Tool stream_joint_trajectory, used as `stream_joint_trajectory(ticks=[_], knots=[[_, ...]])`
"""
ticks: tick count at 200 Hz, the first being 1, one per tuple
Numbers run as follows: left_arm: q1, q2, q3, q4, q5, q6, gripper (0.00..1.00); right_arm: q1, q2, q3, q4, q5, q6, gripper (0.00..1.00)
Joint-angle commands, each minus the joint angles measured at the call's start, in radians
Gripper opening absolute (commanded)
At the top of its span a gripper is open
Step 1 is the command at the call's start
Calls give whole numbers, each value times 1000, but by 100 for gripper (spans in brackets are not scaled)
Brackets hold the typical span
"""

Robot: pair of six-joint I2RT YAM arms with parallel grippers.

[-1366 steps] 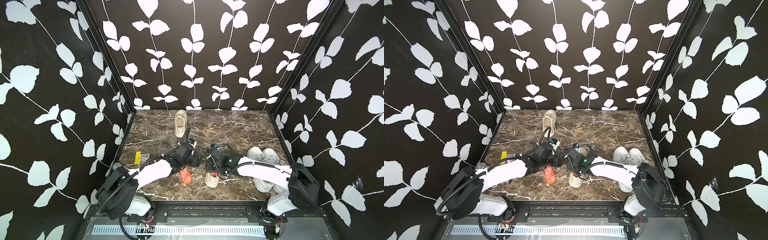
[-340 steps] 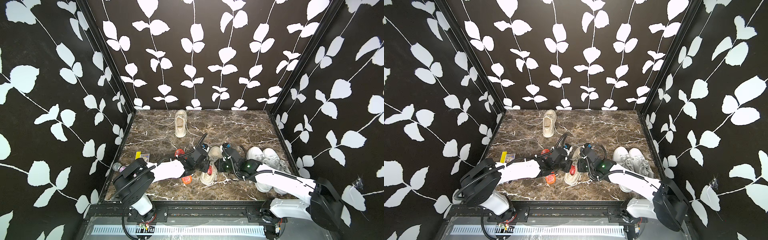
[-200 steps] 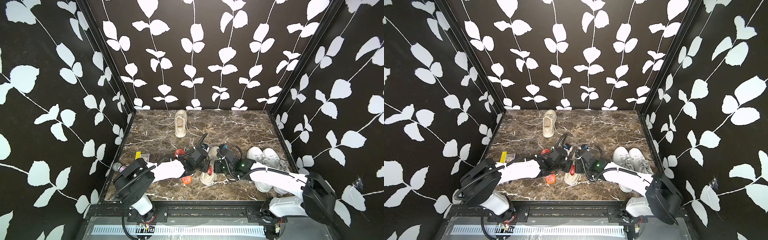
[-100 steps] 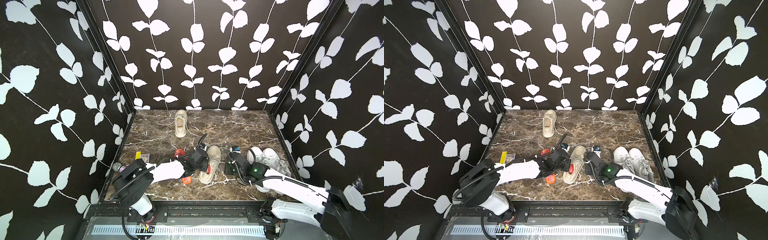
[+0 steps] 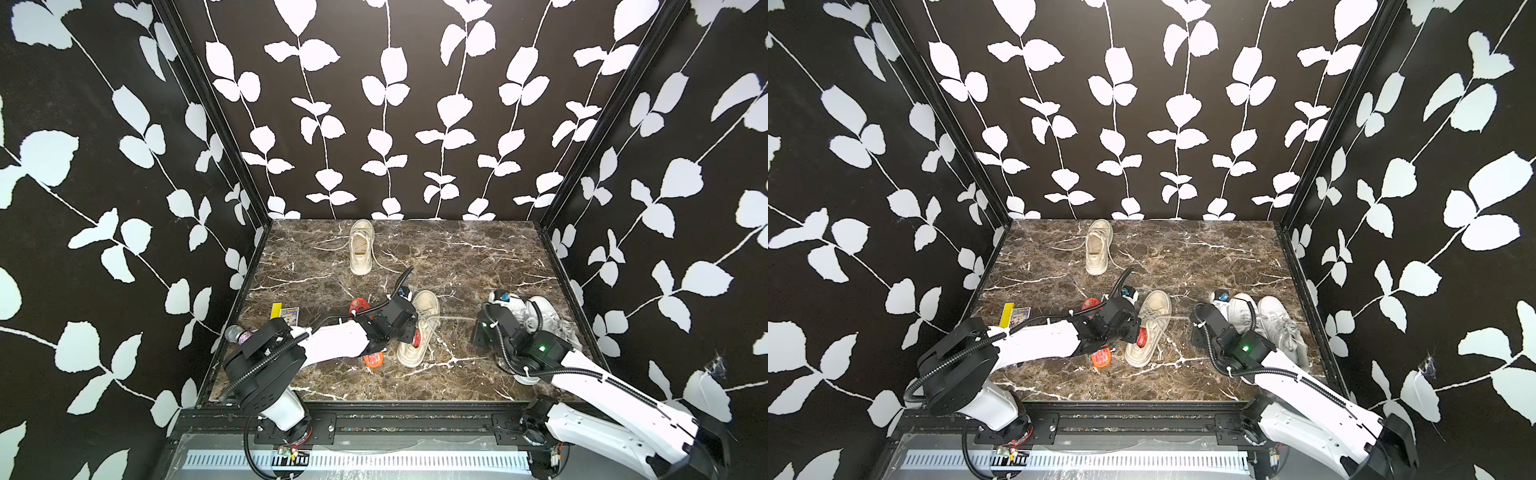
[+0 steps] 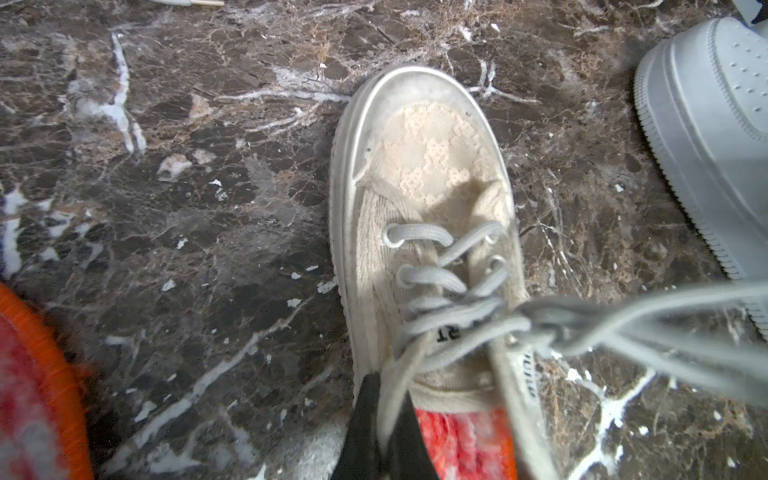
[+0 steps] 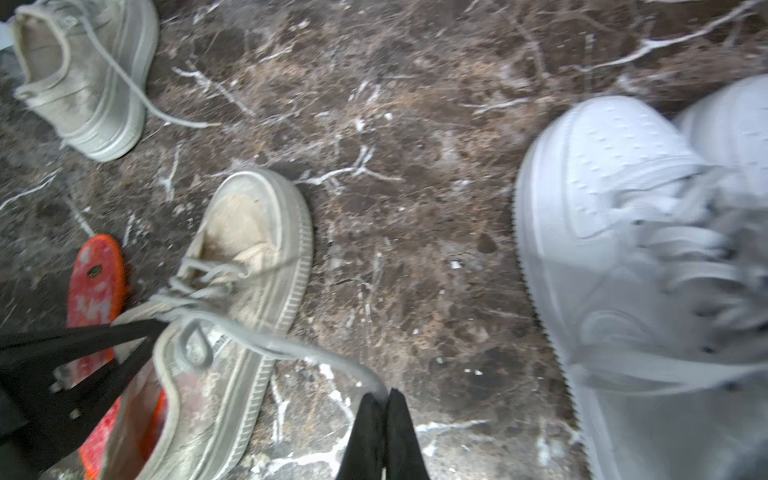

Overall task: Remove the insole from the shoe
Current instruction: Untie the shoelace on the shoe.

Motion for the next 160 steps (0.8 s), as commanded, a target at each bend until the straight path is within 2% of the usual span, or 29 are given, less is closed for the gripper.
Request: stream_joint_trajectory(ticks=[1, 32, 60, 108, 128, 142, 160], knots=[[9, -6, -2, -33, 4, -5, 0, -24, 0, 47, -51, 47, -18, 0], [9, 0, 10, -14, 54, 12, 0, -46, 66, 97, -14, 14, -76, 0], [7, 3, 13, 25, 129, 51, 0, -73, 197, 185, 28, -25, -144, 0], [3, -15, -6, 46, 150, 63, 0, -141, 427, 371, 60, -78, -242, 0], [3, -23, -22, 53, 148, 57, 0, -150, 483, 406, 58, -97, -259, 32], [3, -28, -29, 56, 145, 55, 0, -151, 491, 395, 57, -110, -261, 46], [2, -29, -34, 62, 141, 58, 0, -151, 466, 352, 79, -131, -262, 57]])
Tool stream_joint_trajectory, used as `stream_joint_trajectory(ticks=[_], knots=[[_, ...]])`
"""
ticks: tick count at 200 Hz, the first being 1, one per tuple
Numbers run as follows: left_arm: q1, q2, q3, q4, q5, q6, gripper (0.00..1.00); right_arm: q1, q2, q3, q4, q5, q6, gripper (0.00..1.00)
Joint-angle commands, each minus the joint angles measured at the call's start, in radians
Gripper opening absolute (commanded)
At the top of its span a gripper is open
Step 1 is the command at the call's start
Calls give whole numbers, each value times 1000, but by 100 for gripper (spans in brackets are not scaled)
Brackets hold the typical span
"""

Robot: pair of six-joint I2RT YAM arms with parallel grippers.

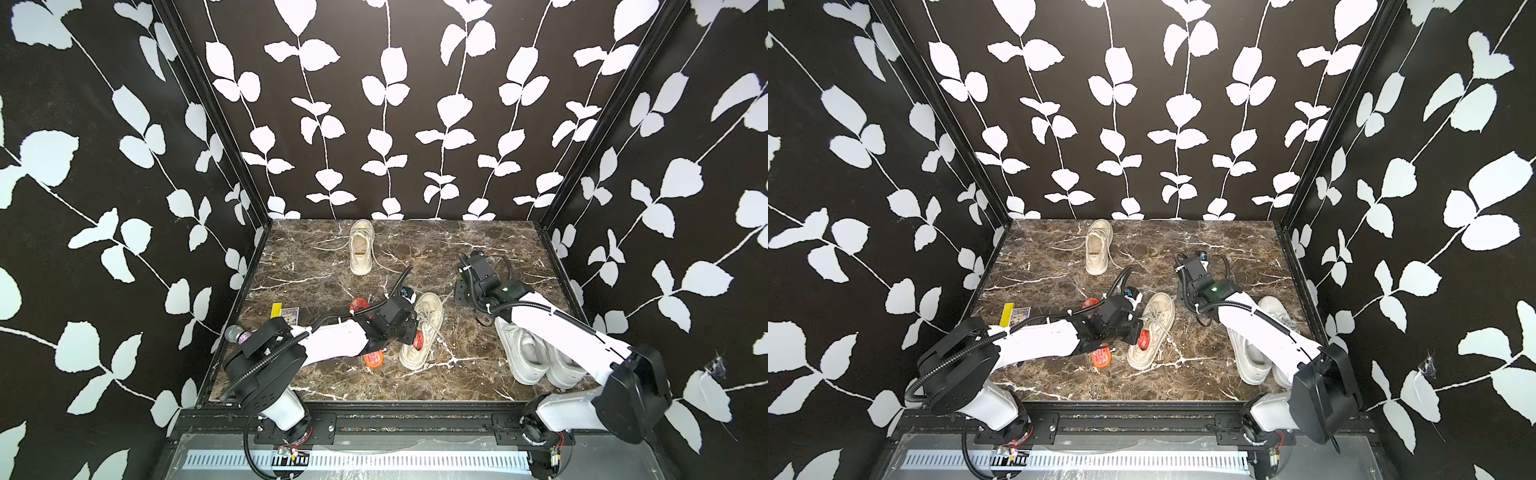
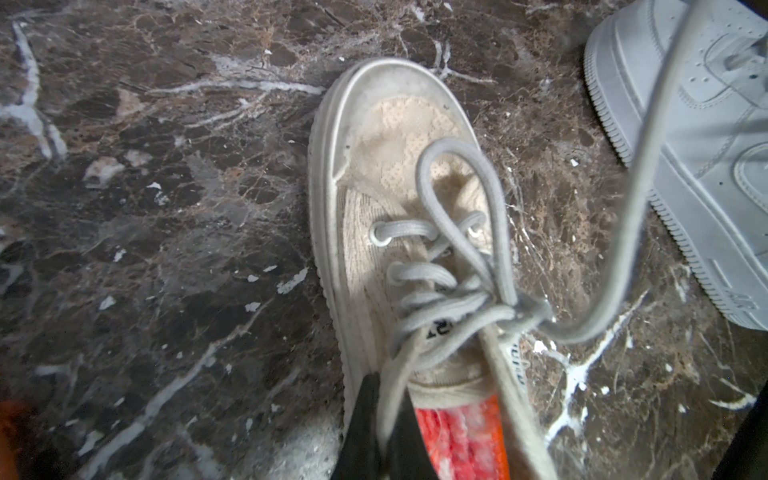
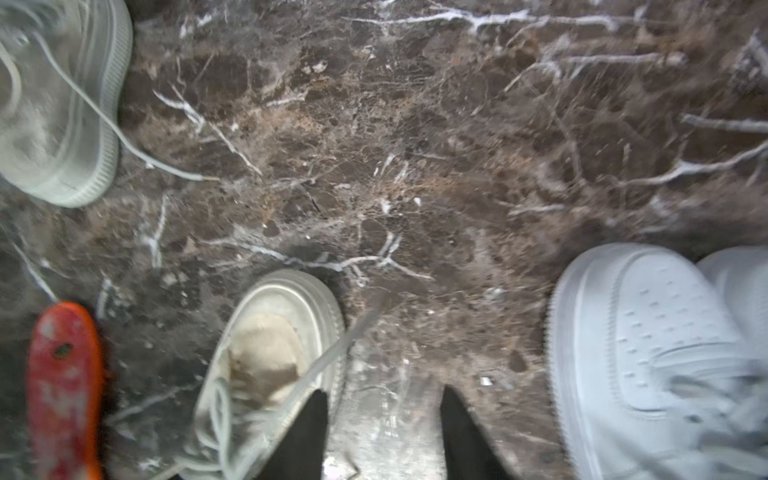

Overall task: Remove the insole from the shoe
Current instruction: Untie the shoelace on the shoe.

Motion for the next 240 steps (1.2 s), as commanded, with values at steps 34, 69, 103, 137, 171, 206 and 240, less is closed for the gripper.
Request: stream_joint_trajectory(ticks=[34, 69, 103, 137, 171, 206, 240], knots=[[-3, -28, -12, 27, 11, 20, 0, -1, -105, -101, 28, -92, -41, 66], [-3, -26, -3, 30, 6, 37, 0, 9, -195, -243, 122, -246, -55, 60], [-3, -12, -3, 45, 11, 41, 0, 83, -193, -329, 190, -298, -65, 56], [-3, -4, 9, 46, 20, 44, 0, 148, -128, -351, 263, -310, -63, 51], [-3, -1, -1, 56, 17, 51, 0, 173, -55, -326, 309, -283, -69, 45], [-3, 4, 5, 50, 26, 53, 0, 176, 11, -277, 308, -260, -83, 38], [-3, 4, 6, 57, 29, 50, 0, 180, 68, -241, 307, -264, -89, 31]])
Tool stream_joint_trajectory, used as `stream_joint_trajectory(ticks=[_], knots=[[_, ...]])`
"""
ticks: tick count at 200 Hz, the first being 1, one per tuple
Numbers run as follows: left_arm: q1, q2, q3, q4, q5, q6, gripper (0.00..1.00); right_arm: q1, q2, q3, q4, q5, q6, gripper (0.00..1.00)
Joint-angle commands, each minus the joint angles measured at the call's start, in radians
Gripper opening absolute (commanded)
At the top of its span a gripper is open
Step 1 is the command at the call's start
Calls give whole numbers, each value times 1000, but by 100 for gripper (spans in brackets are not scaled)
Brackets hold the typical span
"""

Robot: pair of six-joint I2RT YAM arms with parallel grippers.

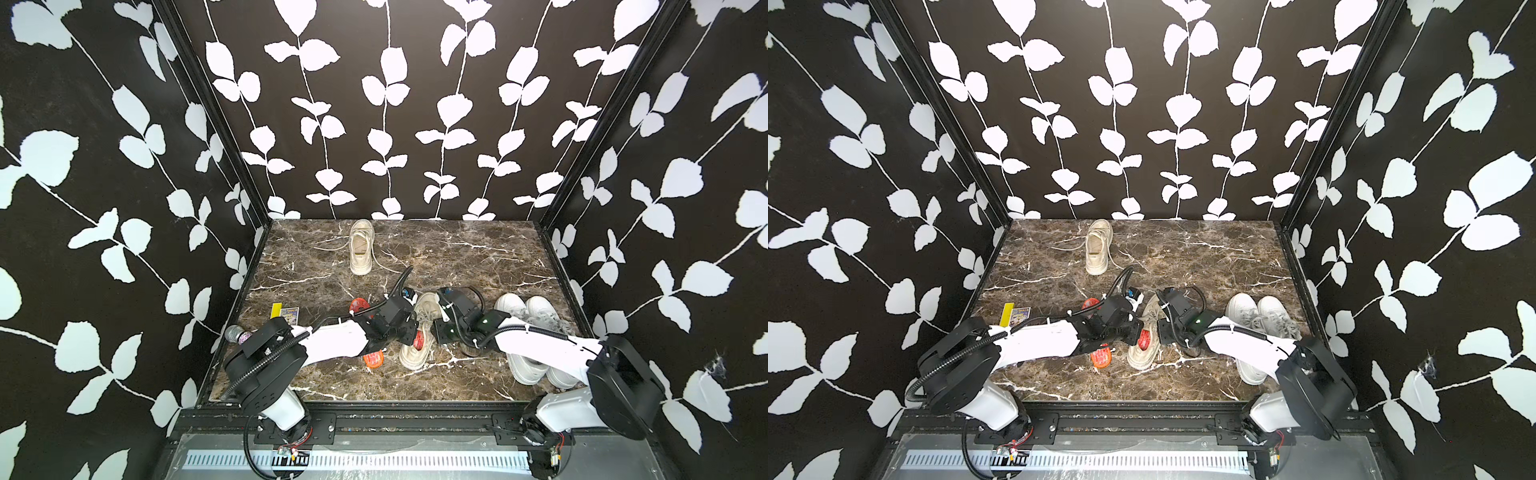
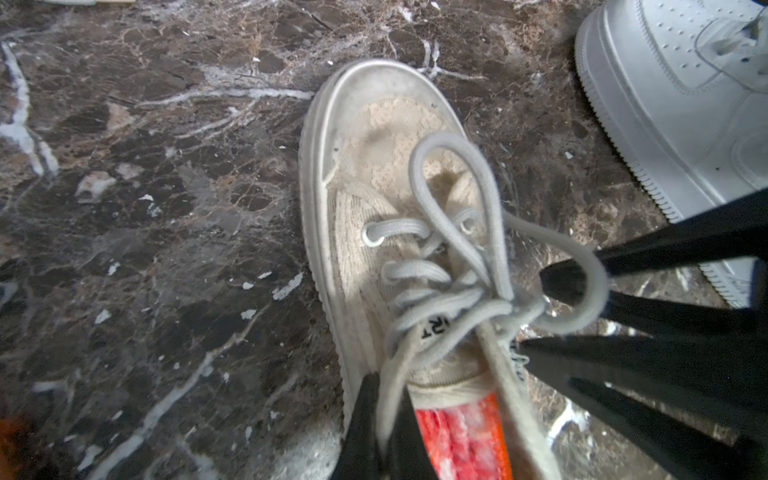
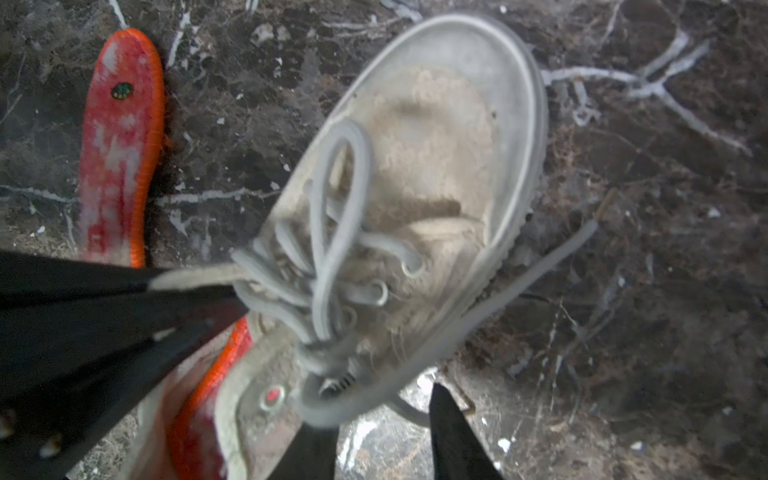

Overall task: Remove the insole from the shoe
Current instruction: Untie the shoelace on the shoe.

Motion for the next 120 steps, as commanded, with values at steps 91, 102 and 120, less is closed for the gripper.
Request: stream_joint_trajectory(ticks=[91, 102, 120], knots=[[-3, -26, 7, -9, -64, -11, 0, 14, 19, 27, -77, 146, 52, 0], [-4, -33, 1, -12, -93, -20, 0, 14, -3, 11, -88, 178, 65, 0], [0, -43, -16, -1, -127, -32, 0, 14, -39, -13, -96, 200, 82, 0]])
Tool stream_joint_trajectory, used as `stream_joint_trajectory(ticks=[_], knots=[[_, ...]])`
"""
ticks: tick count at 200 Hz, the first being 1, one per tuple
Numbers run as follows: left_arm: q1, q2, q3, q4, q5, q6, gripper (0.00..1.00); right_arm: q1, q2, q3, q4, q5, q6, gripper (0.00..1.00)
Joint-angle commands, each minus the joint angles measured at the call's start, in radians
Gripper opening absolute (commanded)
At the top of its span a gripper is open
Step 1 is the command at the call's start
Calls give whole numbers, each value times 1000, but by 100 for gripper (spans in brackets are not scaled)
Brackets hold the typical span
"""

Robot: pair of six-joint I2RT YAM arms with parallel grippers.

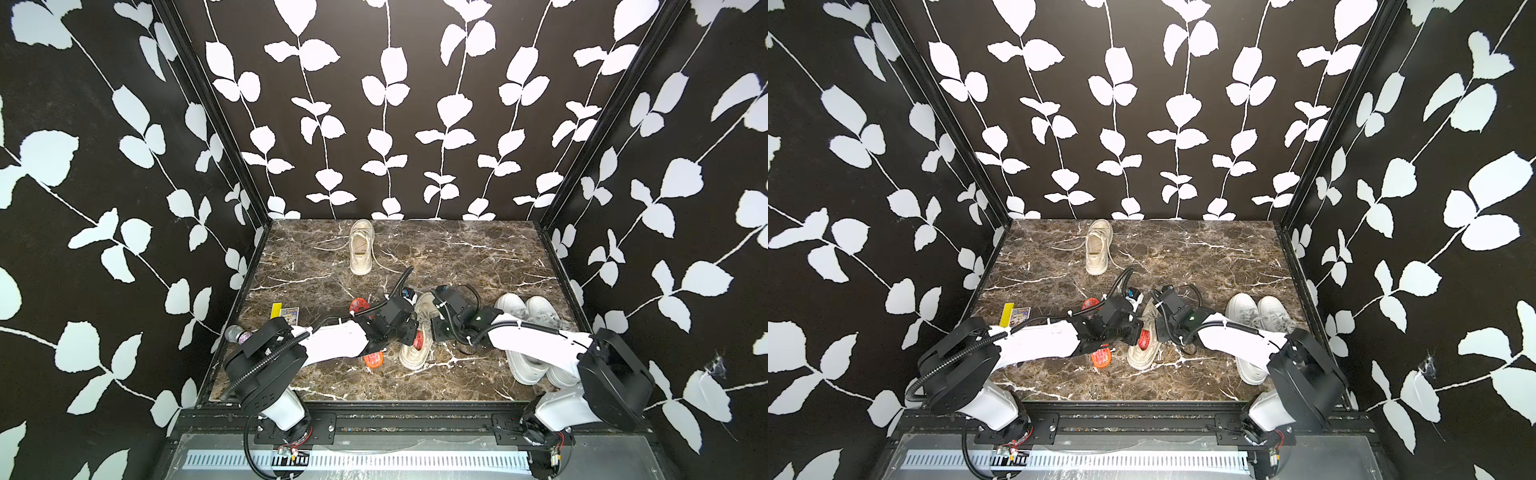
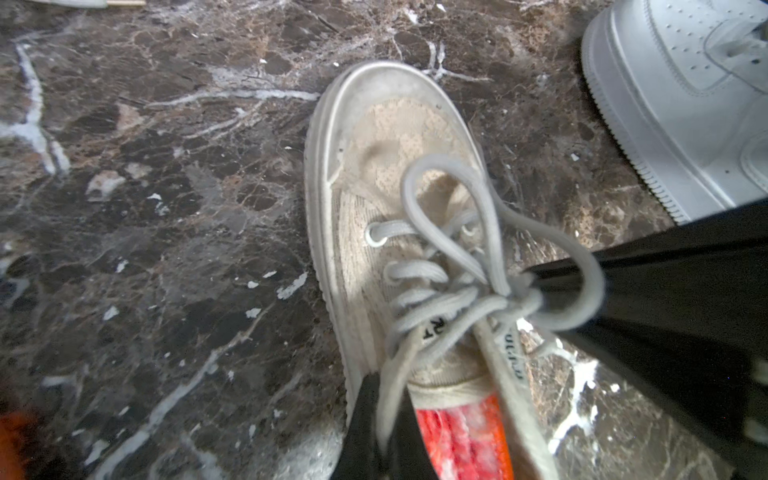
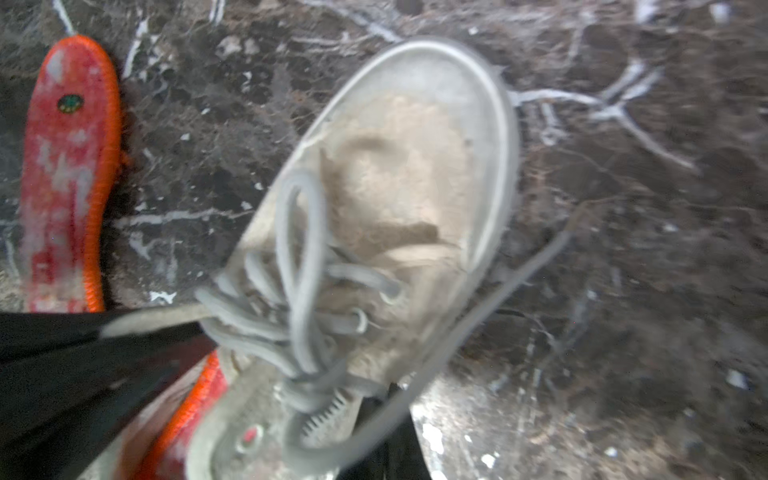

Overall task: Remove the insole from the shoe
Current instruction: Untie the shoelace on the shoe.

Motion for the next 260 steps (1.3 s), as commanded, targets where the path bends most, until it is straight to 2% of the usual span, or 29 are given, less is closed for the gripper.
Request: stream_joint_trajectory(ticks=[1, 65, 95, 152, 178, 211, 256, 260], knots=[[2, -42, -16, 4, -76, -23, 0, 1, -57, -32, -54, 90, 44, 0], [4, -42, -6, -13, -77, -25, 0, -24, -196, -107, -127, 203, 137, 0], [4, -42, -3, -15, -72, -25, 0, -62, -275, -145, -150, 216, 159, 0], [4, -27, 16, -3, -35, -23, 0, -158, -438, -218, -194, 206, 180, 0], [4, -29, 31, -18, -39, -18, 0, -193, -470, -231, -185, 144, 178, 0], [4, -39, 32, -25, -42, -17, 0, -227, -519, -236, -208, 146, 184, 0], [-5, -42, 76, -56, -14, -1, 0, -230, -528, -227, -190, 81, 149, 0], [-6, -43, 79, -56, -14, 2, 0, -230, -537, -227, -190, 80, 148, 3]])
